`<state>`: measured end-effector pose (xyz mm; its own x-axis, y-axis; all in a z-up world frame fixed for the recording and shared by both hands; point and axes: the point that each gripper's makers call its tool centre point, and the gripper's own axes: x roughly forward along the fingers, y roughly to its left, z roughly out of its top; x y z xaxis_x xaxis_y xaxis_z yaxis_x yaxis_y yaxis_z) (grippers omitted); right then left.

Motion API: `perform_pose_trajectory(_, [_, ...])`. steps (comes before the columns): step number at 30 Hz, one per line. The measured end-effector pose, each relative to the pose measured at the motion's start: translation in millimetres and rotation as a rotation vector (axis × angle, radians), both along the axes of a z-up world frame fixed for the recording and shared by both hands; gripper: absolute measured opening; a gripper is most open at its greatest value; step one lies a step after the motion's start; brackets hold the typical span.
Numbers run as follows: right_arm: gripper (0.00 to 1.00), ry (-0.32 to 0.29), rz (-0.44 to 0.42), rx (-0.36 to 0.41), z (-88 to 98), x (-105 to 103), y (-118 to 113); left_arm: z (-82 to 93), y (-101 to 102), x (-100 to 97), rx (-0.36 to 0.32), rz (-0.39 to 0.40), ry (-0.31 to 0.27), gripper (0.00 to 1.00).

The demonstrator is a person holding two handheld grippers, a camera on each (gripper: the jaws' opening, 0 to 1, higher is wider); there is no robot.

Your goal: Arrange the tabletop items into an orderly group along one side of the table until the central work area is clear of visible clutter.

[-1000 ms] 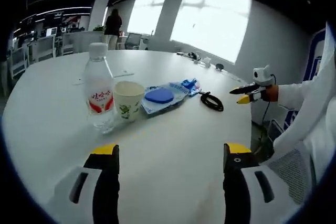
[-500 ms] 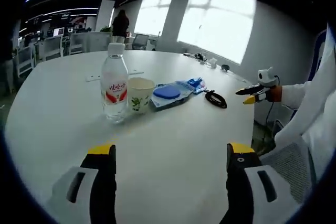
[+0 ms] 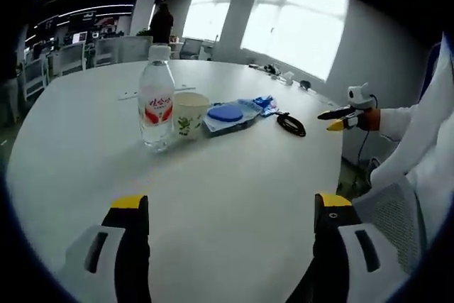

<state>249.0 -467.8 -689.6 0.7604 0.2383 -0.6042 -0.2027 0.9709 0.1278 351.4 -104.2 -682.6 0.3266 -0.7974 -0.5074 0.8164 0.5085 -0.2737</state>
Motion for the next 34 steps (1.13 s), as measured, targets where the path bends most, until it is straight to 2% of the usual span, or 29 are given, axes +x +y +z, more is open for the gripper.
perform_pose_trajectory(18, [0.75,-0.003,0.005,-0.002,1.4,4.8,-0.5,-2.1,4.5,-4.8,0.001,0.014,0.008,1.00])
perform_pose_trajectory(34, [0.74,-0.005,-0.002,0.006,-2.3,4.4,-1.0,-1.0,-0.4,-5.2,-0.009,0.015,0.010,1.00])
